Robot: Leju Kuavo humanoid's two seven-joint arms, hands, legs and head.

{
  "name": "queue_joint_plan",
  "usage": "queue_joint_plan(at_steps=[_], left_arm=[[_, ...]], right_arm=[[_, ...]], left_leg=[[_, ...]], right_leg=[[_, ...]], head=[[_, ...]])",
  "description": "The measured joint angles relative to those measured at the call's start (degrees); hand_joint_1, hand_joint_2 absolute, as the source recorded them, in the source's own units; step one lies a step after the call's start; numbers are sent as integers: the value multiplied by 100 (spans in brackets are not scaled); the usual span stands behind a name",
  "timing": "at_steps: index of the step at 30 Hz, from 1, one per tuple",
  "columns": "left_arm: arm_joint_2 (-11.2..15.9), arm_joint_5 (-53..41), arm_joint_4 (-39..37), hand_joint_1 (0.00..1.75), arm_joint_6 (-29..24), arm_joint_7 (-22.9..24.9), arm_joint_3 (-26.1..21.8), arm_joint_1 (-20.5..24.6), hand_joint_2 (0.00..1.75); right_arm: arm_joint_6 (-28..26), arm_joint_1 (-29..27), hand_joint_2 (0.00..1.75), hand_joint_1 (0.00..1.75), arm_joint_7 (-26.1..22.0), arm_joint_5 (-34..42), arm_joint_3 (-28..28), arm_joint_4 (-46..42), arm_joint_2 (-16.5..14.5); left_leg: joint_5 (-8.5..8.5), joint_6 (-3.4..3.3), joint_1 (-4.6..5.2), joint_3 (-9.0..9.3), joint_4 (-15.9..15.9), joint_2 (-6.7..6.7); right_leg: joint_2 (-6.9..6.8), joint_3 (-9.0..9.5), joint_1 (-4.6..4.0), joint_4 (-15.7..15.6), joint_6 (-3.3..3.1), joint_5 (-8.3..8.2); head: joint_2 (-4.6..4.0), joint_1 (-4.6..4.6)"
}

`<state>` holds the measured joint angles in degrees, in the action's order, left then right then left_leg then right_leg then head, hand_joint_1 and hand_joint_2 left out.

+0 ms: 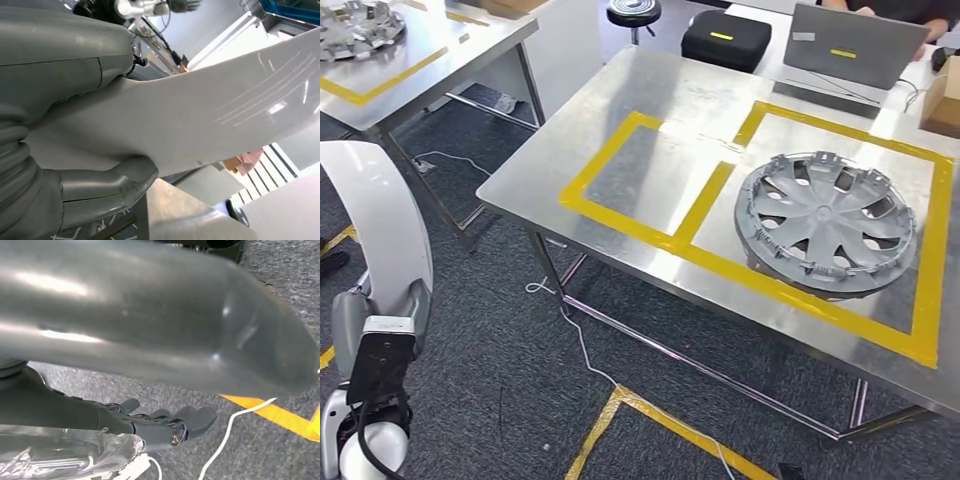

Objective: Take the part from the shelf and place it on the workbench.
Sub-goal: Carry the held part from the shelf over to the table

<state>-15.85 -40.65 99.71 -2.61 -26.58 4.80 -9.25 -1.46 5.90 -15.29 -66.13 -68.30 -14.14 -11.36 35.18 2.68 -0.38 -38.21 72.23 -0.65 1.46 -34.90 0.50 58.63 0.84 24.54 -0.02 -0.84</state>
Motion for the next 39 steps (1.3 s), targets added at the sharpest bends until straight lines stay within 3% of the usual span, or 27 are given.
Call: queue_joint_plan(at_steps=[1, 2, 4, 6, 7, 9, 10, 12, 14, 16, 17, 18, 20, 22, 25, 27, 29, 30, 31, 32, 33, 36, 38, 39], left_arm=[[2, 2, -3, 175, -1, 0, -2, 0, 175], [2, 3, -4, 175, -1, 0, -3, 0, 175], [3, 4, -4, 175, -1, 0, -4, 1, 175], [1, 4, -5, 175, 0, 1, -4, 4, 175], [-2, 4, -5, 175, 0, 1, -5, 5, 175], [-9, 7, -7, 175, 1, 1, -3, 9, 175], [-14, 15, -7, 175, 3, 1, 1, 15, 175], [-20, 39, -8, 175, 17, 0, 9, 22, 175], [-21, 63, -14, 175, 38, 1, 12, 23, 175], [-21, 72, -27, 175, 49, 2, 13, 24, 175], [-21, 72, -33, 175, 51, 2, 14, 24, 175], [-21, 72, -37, 175, 52, 2, 16, 25, 175], [-21, 72, -39, 175, 52, 2, 25, 28, 175], [-19, 72, -40, 175, 52, 1, 32, 31, 175], [-14, 73, -42, 175, 53, 2, 43, 38, 175], [-6, 74, -43, 175, 51, 1, 56, 43, 175], [7, 79, -51, 175, 50, 1, 59, 45, 175], [12, 83, -58, 175, 49, 2, 56, 45, 175], [17, 86, -67, 175, 49, 2, 55, 45, 175], [20, 88, -74, 175, 49, 2, 54, 46, 175], [22, 89, -78, 175, 49, 2, 52, 50, 175], [23, 87, -81, 175, 49, 2, 57, 84, 175], [20, 85, -83, 175, 49, 2, 69, 110, 175], [18, 84, -84, 175, 49, 2, 76, 119, 175]], right_arm=[[-1, -7, 0, 0, 6, -11, 0, 0, -1], [-1, -14, 0, 0, 11, -22, 0, 0, -1], [-1, -16, 0, 0, 14, -34, 0, 0, -1], [-1, -5, 0, 0, 15, -38, 0, 0, 1], [-2, -7, 0, 0, 15, -38, 0, 0, 1], [-2, -35, 0, 0, 18, -38, 0, 0, 2], [-1, -57, 0, 0, 19, -39, 0, 0, 2], [15, -73, 0, 0, 12, -46, 0, 0, 2], [47, -51, 0, 0, -4, -55, 1, 1, 1], [64, -37, 0, 0, -14, -63, 2, 1, 0], [66, -39, 0, 0, -15, -68, 2, 1, -1], [67, -42, 0, 0, -16, -72, 2, 1, 0], [70, -36, 0, 0, -20, -76, 2, 0, 1], [74, -14, 0, 0, -27, -78, 2, 0, 2], [76, -16, 0, 0, -31, -86, 2, 0, 1], [71, -17, 0, 0, -30, -98, 2, 0, 1], [66, -2, 0, 0, -31, -114, 3, 0, 2], [65, 4, 0, 0, -32, -122, 4, 0, 2], [64, 0, 0, 0, -33, -131, 6, 0, 2], [63, -9, 0, 0, -33, -138, 9, 0, 1], [63, -16, 0, 0, -33, -141, 13, 0, 1], [63, -14, 0, 0, -39, -145, 28, 0, 1], [67, -12, 0, 0, -46, -145, 34, 0, 2], [70, -18, 0, 0, -48, -145, 34, 0, 3]], left_leg=[[0, 3, -3, -112, 174, 16], [-117, 6, -10, -119, 131, 23], [-562, 27, -52, 158, -513, 118], [-816, 30, -107, 471, -1209, 344], [-837, 8, -120, 537, -1367, 426], [-833, -86, -114, 541, -1405, 393], [-843, -133, -114, 542, -1410, 341], [-860, -215, -117, 550, -1423, 227], [-855, -262, -90, 551, -1423, 100], [-845, -282, -61, 555, -1422, -37], [-839, -286, -49, 561, -1422, -99], [-830, -285, -39, 573, -1422, -156], [-801, -259, -10, 609, -1418, -259], [-776, -207, 19, 633, -1412, -339], [-760, -117, 16, 655, -1433, -420], [-607, -52, 2, 585, -1248, -257], [-272, -13, -7, 288, -626, -44], [-124, -1, -8, 93, -252, -6], [-61, 7, -10, -62, 17, 9], [-107, 14, -12, -139, 111, 14], [-262, 19, -17, -106, -18, 14], [-815, 22, -55, 349, -1047, 56], [-897, -24, -73, 495, -1397, 110], [-893, -56, -73, 498, -1425, 125]], right_leg=[[67, 0, 7, 1, 2, -1], [136, 2, 16, 2, 10, -4], [287, 4, 43, 8, 54, -12], [430, -35, 47, 43, 136, -15], [484, -60, 48, 43, 180, -23], [578, -97, 63, -4, 259, -59], [544, -110, 65, -1, 287, -56], [282, -252, 44, 287, 321, 126], [-15, -598, 22, 1037, 331, 510], [-88, -877, 21, 1642, 327, 728], [-98, -867, 18, 1644, 316, 680], [-118, -734, 13, 1408, 296, 538], [-295, -283, -26, 602, 235, 206], [-434, -12, -67, 111, 184, 60], [-313, -11, -74, 36, 117, 30], [-211, 3, -37, -11, 58, -8], [-124, 5, -13, -28, 23, -28], [-84, 2, -11, -28, 15, -30], [-40, 2, -8, -28, 12, -29], [1, 4, -4, -28, 14, -29], [37, 8, 3, -27, 21, -30], [126, 0, 13, -2, 99, -22], [155, -29, -8, 21, 146, -8], [158, -45, -14, 25, 118, 2]], head=[[0, 1], [0, 1], [0, 3], [1, 16], [1, 28], [1, 34], [1, 34], [1, 6], [0, -21], [0, -22], [0, -23], [1, -22], [1, -24], [0, -17], [0, -12], [1, -1], [1, 28], [0, 39], [0, 46], [0, 48], [0, 48], [0, 62], [0, 77], [0, 74]])
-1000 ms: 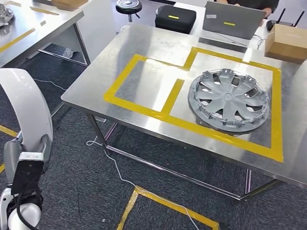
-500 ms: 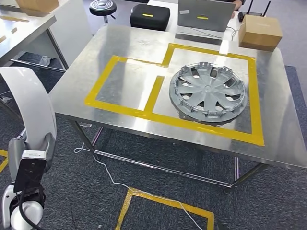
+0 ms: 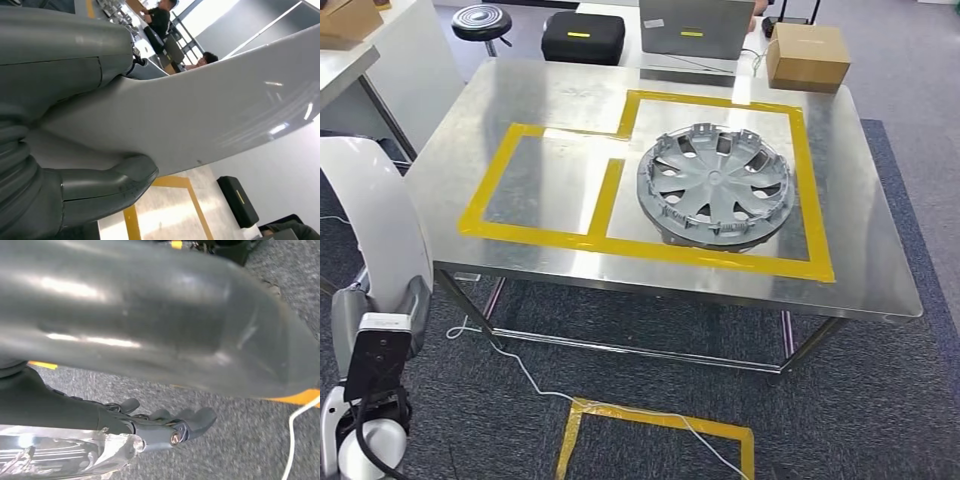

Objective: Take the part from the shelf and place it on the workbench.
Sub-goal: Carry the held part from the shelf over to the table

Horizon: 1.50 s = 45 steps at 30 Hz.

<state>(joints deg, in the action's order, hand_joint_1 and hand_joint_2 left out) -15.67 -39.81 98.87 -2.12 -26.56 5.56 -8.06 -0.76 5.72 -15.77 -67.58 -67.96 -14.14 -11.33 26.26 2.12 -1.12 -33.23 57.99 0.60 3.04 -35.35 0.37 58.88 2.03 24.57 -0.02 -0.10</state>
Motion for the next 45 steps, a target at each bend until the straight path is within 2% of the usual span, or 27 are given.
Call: queue_joint_plan(at_steps=[2, 3, 4, 10, 16, 25, 32, 34, 35, 37, 38, 39, 40, 42, 43, 44, 45], left_arm=[[-2, -2, -2, 175, 0, 1, 5, 10, 175], [-2, -2, -4, 175, 0, 0, 7, 17, 175], [-2, -2, -7, 175, 0, -1, 7, 23, 175], [1, 1, -32, 175, 0, 0, 5, 47, 175], [8, 3, -61, 175, -1, 1, 4, 82, 175], [9, 13, -98, 175, -17, 1, 2, 99, 175], [11, 17, -107, 175, -34, 1, -12, 111, 175], [7, 21, -108, 175, -38, 1, -11, 125, 175], [5, 22, -110, 175, -40, 1, -12, 130, 175], [7, 22, -121, 175, -43, 1, -16, 136, 175], [7, 22, -129, 175, -43, 1, -19, 137, 175], [7, 22, -136, 175, -43, 1, -21, 137, 175], [7, 22, -140, 175, -43, 1, -24, 137, 175], [7, 22, -143, 175, -43, 1, -27, 137, 175], [8, 22, -143, 175, -43, 1, -29, 138, 175], [9, 22, -143, 175, -44, 1, -30, 138, 175], [11, 22, -143, 175, -44, 1, -31, 139, 175]], right_arm=[[13, -12, 0, 0, -1, 0, 1, 0, 1], [21, -12, 0, 0, -1, 0, 2, 0, 1], [29, -10, 0, 0, -1, 0, 3, 1, 0], [54, -8, 0, 0, -1, 0, 5, 2, 1], [78, -5, 0, 0, -8, 0, 6, 2, 0], [76, -6, 0, 0, -9, -9, 5, 2, 1], [71, -8, 0, 0, 3, -31, 7, 2, -4], [64, -6, 0, 0, -1, -32, 7, 2, -5], [61, -4, 0, 0, -2, -32, 7, 1, -4], [59, -3, 0, 0, -3, -33, 7, 2, -5], [59, -9, 0, 0, -2, -33, 7, 2, -5], [59, -16, 0, 0, -2, -33, 7, 3, -5], [58, -20, 0, 0, -1, -33, 7, 3, -3], [58, -13, 0, 0, -1, -33, 7, 3, -4], [58, -5, 0, 0, -2, -33, 8, 4, -9], [58, 2, 0, 0, -2, -33, 8, 5, -14], [58, 7, 0, 0, -1, -34, 9, 7, -18]], left_leg=[[-9, -24, 2, -1, -5, 1], [-10, -42, 8, 2, -5, 2], [-11, -59, 14, 2, -5, 3], [-18, -112, 23, -11, 0, 4], [-16, -116, 22, -11, 0, 4], [-30, -94, 10, -11, -5, 4], [-42, -190, 36, 7, -44, -4], [-85, -232, 7, 58, -136, -28], [-98, -245, -2, 78, -166, -44], [-91, -253, 0, 85, -173, -69], [-84, -247, 0, 89, -171, -77], [-74, -234, -3, 96, -169, -82], [-60, -212, -13, 111, -165, -83], [-14, -140, -31, 153, -147, -82], [12, -94, -30, 166, -132, -81], [29, -50, -22, 174, -124, -80], [36, -9, -15, 178, -129, -80]], right_leg=[[-7, -4, -7, -21, -102, 7], [-13, 0, -8, -36, -130, 0], [-17, 11, -7, -53, -127, -11], [-22, 76, 6, -132, 94, -85], [-23, 67, 7, -130, 138, -82], [-22, 48, -8, -99, 122, -72], [-27, 58, 34, -138, 201, -89], [-110, -41, 27, 63, 231, 50], [-164, -180, 29, 350, 242, 205], [-229, -572, 37, 1142, 268, 549], [-240, -713, 46, 1418, 280, 621], [-247, -753, 56, 1486, 292, 587], [-254, -656, 71, 1290, 304, 440], [-287, -245, 96, 513, 334, 92], [-287, -65, 100, 186, 311, -9], [-284, 35, 97, 8, 272, -35], [-269, 59, 83, -35, 211, -3]], head=[[0, -12], [0, -18], [0, -18], [0, -15], [0, -13], [0, -13], [0, -9], [0, -35], [0, -48], [0, -63], [0, -61], [0, -62], [0, -61], [0, -68], [0, -72], [0, -74], [0, -77]])
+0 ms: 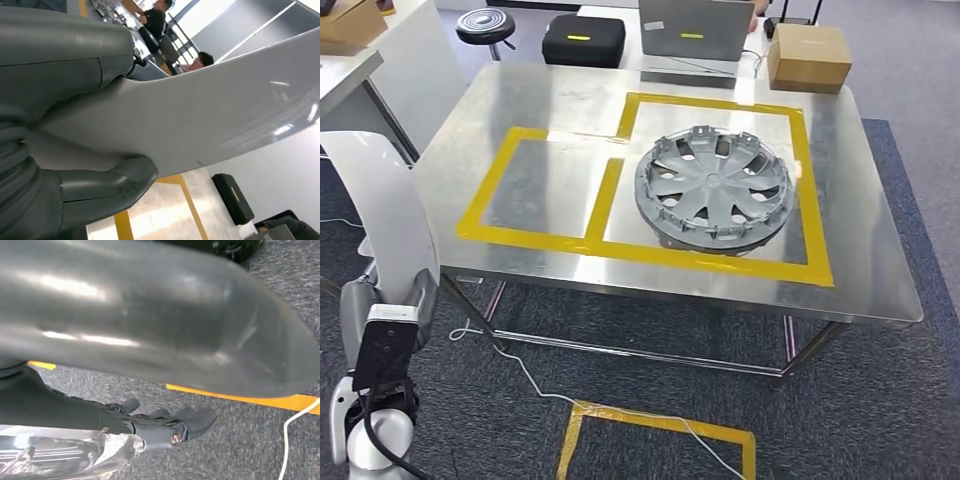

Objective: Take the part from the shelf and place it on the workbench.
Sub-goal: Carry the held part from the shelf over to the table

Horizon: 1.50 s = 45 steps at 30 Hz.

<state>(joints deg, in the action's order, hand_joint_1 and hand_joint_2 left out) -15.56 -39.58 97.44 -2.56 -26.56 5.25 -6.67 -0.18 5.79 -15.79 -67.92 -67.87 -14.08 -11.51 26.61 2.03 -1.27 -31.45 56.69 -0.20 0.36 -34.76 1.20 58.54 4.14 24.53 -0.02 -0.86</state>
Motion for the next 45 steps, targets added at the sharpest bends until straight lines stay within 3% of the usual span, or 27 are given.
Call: queue_joint_plan(at_steps=[2, 4, 5, 7, 8, 9, 10, 12, 13, 15, 19, 20, 22, 24, 25, 26, 27, 29, 30, 33, 35, 38, 39, 40, 41, 43, 45], left_arm=[[2, 0, 0, 175, 0, 0, -1, 2, 175], [6, 1, 0, 175, -1, 0, -1, 5, 175], [10, 1, 0, 175, -2, 0, -1, 6, 175], [18, 3, -1, 175, -3, 0, -2, 8, 175], [21, 3, -2, 175, -4, 0, -4, 7, 175], [22, 4, -3, 175, -4, 0, -7, 7, 175], [24, 5, -4, 175, -4, 0, -9, 7, 175], [24, 7, -4, 175, -4, 0, -11, 8, 175], [23, 7, -4, 175, -4, 0, -11, 13, 175], [21, 6, -5, 175, -5, 2, -14, 23, 175], [8, 7, -9, 175, -10, 3, -20, 32, 175], [5, 6, -9, 175, -11, 3, -20, 32, 175], [4, 6, -10, 175, -11, 2, -20, 33, 175], [4, 7, -13, 175, -11, 3, -22, 30, 175], [4, 7, -14, 175, -11, 3, -24, 29, 175], [4, 7, -15, 175, -11, 4, -25, 29, 175], [4, 7, -15, 175, -11, 4, -24, 29, 175], [4, 7, -16, 175, -11, 4, -24, 30, 175], [4, 7, -16, 175, -10, 4, -22, 30, 175], [7, 6, -17, 175, -9, 4, -21, 31, 175], [14, 7, -17, 175, -13, 4, -21, 40, 175], [25, 9, -19, 175, -14, 4, -24, 43, 175], [27, 9, -20, 175, -13, 4, -25, 40, 175], [28, 9, -20, 175, -13, 4, -27, 40, 175], [28, 9, -20, 175, -13, 4, -27, 40, 175], [30, 9, -20, 175, -13, 4, -28, 40, 175], [28, 11, -25, 175, -13, 5, -28, 39, 175]], right_arm=[[-2, -5, 0, 0, 1, 0, 1, 0, 1], [-2, -6, 0, 0, -2, 1, 1, 0, 2], [-2, -3, 0, 0, -4, 0, 2, 0, 2], [-3, -1, 0, 0, -7, -11, 7, 0, 2], [-6, -5, 0, 0, -8, -19, 11, 0, 2], [-9, -12, 0, 0, -9, -27, 17, 0, 2], [-11, -15, 0, 0, -11, -33, 25, 0, 2], [-13, -13, 0, 0, -15, -42, 38, 0, 2], [-13, -9, 0, 0, -16, -46, 43, 0, 2], [-14, -6, 0, 0, -17, -50, 44, 0, 2], [-16, -16, 0, 0, -16, -44, 44, 0, 2], [-16, -9, 0, 0, -16, -40, 45, 0, 2], [-17, -6, 0, 0, -16, -34, 46, 0, 2], [-17, -25, 0, 0, -15, -28, 46, 0, 2], [-17, -34, 0, 0, -15, -26, 46, 0, 2], [-17, -41, 0, 0, -15, -25, 46, 0, 2], [-17, -43, 0, 0, -15, -25, 46, 0, 2], [-16, -39, 0, 0, -15, -24, 47, 0, 2], [-15, -38, 0, 0, -15, -24, 48, 0, 2], [-16, -48, 0, 0, -15, -21, 49, 0, 2], [-18, -47, 0, 0, -16, -18, 49, 0, 3], [-17, -29, 0, 0, -16, -16, 49, 0, 4], [-16, -34, 0, 0, -15, -15, 49, 0, 3], [-16, -42, 0, 0, -15, -15, 49, 0, 3], [-16, -50, 0, 0, -15, -14, 49, 0, 2], [-16, -52, 0, 0, -15, -14, 49, 0, 0], [-15, -40, 0, 0, -14, -14, 49, 0, 2]], left_leg=[[6, 77, -14, 19, -27, -1], [132, 132, -27, -53, 155, -1], [273, 144, -27, -192, 430, 0], [592, 140, -17, -645, 1224, 1], [663, 133, -16, -844, 1533, 2], [626, 119, -15, -955, 1664, 2], [470, 99, -12, -946, 1565, 2], [9, 39, 5, -663, 888, 3], [-133, 9, 17, -492, 511, 4], [-185, -44, 39, -310, 117, 9], [-97, -178, 29, -191, 60, 22], [-80, -204, 25, -148, 57, 20], [-29, -236, 36, -96, 56, 17], [36, -244, 48, -31, 56, 22], [77, -239, 51, 22, 57, 26], [123, -230, 52, 89, 57, 29], [178, -213, 51, 165, 56, 29], [279, -158, 61, 285, 47, 23], [313, -124, 67, 323, 33, 20], [313, -35, 74, 358, 69, 18], [346, 10, 74, 158, 455, 18], [745, 61, 72, -570, 1481, 18], [837, 67, 71, -754, 1648, 18], [813, 66, 71, -850, 1646, 18], [647, 62, 71, -855, 1469, 18], [58, 53, 67, -704, 797, 17], [-304, 9, 63, -583, 259, 14]], right_leg=[[26, -1, -12, 8, -124, 9], [37, 25, -10, -3, -214, 20], [40, 38, -7, -11, -252, 30], [43, 50, -27, -11, -303, 63], [47, 60, -39, -11, -317, 81], [54, 78, -51, -11, -321, 99], [67, 107, -59, -11, -317, 119], [101, 180, -68, -12, -289, 166], [118, 207, -80, -4, -260, 198], [133, 241, -97, -10, -187, 229], [86, 240, -90, 161, -62, 314], [63, 122, -87, 389, -44, 428], [28, -300, -85, 1117, -14, 724], [22, -676, -85, 1611, -4, 818], [21, -724, -86, 1561, -10, 705], [20, -662, -86, 1300, -23, 498], [11, -523, -86, 894, -41, 222], [-12, -273, -103, 245, -92, -58], [-19, -209, -113, 91, -126, -106], [-1, -132, -109, 41, -232, -70], [11, -32, -82, 1, -295, -34], [24, 77, -71, -24, -347, 63], [32, 119, -71, -24, -348, 104], [39, 174, -69, -24, -344, 148], [47, 240, -66, -24, -334, 195], [61, 374, -63, -21, -291, 298], [74, 439, -82, -25, -223, 407]], head=[[0, 4], [1, 18], [1, 35], [0, 61], [0, 66], [0, 65], [0, 65], [0, 70], [0, 76], [0, 84], [1, 52], [1, 40], [1, 17], [0, 13], [0, 11], [0, 10], [0, 10], [0, 14], [0, 16], [0, 22], [0, 38], [0, 63], [0, 68], [0, 69], [0, 70], [0, 76], [0, 99]])
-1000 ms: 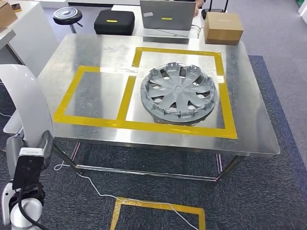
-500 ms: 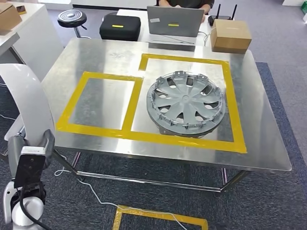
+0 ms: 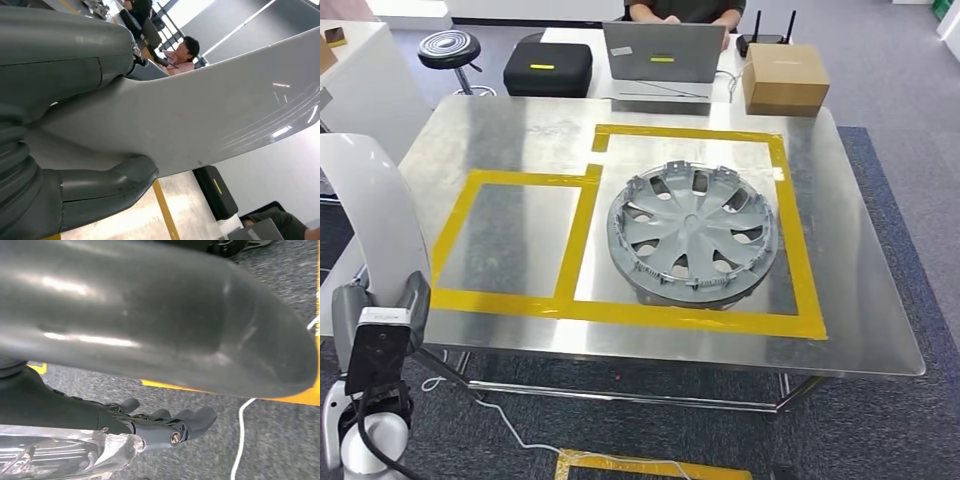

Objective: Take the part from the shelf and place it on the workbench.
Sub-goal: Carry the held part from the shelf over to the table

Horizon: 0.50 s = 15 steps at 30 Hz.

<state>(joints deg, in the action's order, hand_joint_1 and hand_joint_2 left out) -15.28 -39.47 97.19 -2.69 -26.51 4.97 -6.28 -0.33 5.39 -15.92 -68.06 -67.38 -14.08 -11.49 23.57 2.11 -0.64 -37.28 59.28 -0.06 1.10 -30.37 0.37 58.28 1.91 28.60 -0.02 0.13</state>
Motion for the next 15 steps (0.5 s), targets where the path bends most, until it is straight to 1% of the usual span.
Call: queue_joint_plan(at_steps=[1, 3, 4, 5, 6, 8, 9, 10, 11, 12, 13, 14, 15], left_arm=[[-3, 3, -3, 175, -1, 1, -1, -2, 175], [-15, 9, -5, 175, -1, 2, -1, -4, 175], [-19, 11, -5, 175, -4, 1, -1, -2, 175], [-22, 12, -5, 175, -5, 1, 1, -1, 175], [-24, 12, -5, 175, -5, 1, 1, -2, 175], [-24, 11, -6, 175, -5, 1, 1, -2, 175], [-24, 11, -7, 175, -4, 2, 0, -3, 175], [-24, 11, -7, 175, -4, 2, -1, -3, 175], [-24, 10, -8, 175, -4, 2, -2, -3, 175], [-24, 7, -9, 175, -4, 2, -2, -2, 175], [-24, -1, -11, 175, -4, 2, -1, 1, 175], [-24, -20, -16, 175, -3, 3, 2, 6, 175], [-23, -44, -21, 175, -4, 7, 5, 14, 175]], right_arm=[[0, 4, 0, 0, 1, 0, 0, 0, 1], [1, 8, 0, 0, 4, 1, 0, 0, 2], [0, 12, 0, 0, 3, 2, 0, 0, 2], [-1, 21, 0, 0, 3, 2, 0, 0, 2], [0, 30, 0, 0, 2, 2, 1, 0, 2], [3, 32, 0, 0, 1, -1, 4, 0, 2], [6, 23, 0, 0, 1, -2, 5, 0, 2], [12, 11, 0, 0, 1, -4, 6, 0, 2], [21, 4, 0, 0, 1, -5, 6, 0, 2], [34, 0, 0, 0, 1, -8, 6, 0, 2], [49, -2, 0, 0, 2, -9, 7, 0, 2], [64, -3, 0, 0, 4, -11, 7, 0, 3], [76, -2, 0, 0, 8, -16, 9, 0, 3]], left_leg=[[-43, -35, -2, 16, -121, 4], [-24, -126, -10, 65, -162, 14], [-13, -169, -17, 109, -168, 17], [5, -207, -20, 159, -167, 16], [30, -235, -18, 205, -166, 15], [109, -268, -2, 274, -166, 15], [147, -276, 7, 316, -165, 20], [193, -279, 17, 374, -164, 27], [241, -278, 26, 446, -163, 33], [293, -271, 33, 526, -163, 37], [347, -261, 39, 599, -165, 38], [394, -243, 46, 659, -166, 40], [433, -216, 51, 694, -174, 43]], right_leg=[[2, 28, -13, 3, 43, 23], [-10, 92, -16, -25, 118, 67], [-25, 105, -13, 42, 152, 87], [-40, 23, -10, 217, 176, 154], [-53, -145, -6, 521, 194, 248], [-62, -642, -6, 1280, 211, 520], [-62, -843, -7, 1514, 208, 631], [-62, -959, -12, 1561, 195, 655], [-62, -977, -20, 1412, 175, 557], [-62, -914, -33, 1096, 140, 331], [-64, -818, -52, 706, 95, 6], [-64, -738, -71, 382, 57, -249], [-63, -670, -90, 161, 19, -441]], head=[[0, 9], [1, -3], [1, -6], [1, -18], [1, -22], [0, -39], [0, -43], [0, -48], [0, -48], [0, -49], [0, -50], [0, -49], [0, -48]])
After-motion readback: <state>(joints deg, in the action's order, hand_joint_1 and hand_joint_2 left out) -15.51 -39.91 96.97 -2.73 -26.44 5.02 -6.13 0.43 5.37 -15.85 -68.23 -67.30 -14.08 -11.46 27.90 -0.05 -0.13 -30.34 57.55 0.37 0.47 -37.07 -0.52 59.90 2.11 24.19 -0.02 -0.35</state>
